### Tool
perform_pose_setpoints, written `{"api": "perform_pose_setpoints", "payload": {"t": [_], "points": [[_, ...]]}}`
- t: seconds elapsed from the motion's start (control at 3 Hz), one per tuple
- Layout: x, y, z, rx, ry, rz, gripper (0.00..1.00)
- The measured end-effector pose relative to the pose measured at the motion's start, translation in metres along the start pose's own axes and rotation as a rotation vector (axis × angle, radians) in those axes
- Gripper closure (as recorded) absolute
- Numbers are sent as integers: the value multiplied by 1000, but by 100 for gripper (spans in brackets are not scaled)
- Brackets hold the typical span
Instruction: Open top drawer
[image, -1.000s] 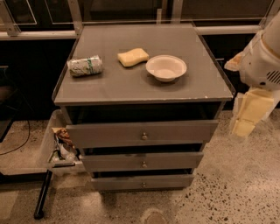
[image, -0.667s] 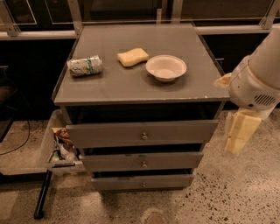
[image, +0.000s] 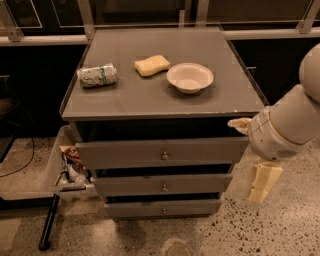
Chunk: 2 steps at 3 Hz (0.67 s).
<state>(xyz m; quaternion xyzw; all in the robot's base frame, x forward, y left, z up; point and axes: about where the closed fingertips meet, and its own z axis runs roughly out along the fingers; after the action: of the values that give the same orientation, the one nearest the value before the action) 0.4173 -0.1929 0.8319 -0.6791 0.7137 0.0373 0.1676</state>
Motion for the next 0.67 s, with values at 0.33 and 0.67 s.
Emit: {"api": "perform_pose_setpoints", "payload": {"t": [0.33, 0.67], "points": [[10, 11, 41, -55, -28, -5, 0], [10, 11, 41, -55, -27, -5, 0]]}}
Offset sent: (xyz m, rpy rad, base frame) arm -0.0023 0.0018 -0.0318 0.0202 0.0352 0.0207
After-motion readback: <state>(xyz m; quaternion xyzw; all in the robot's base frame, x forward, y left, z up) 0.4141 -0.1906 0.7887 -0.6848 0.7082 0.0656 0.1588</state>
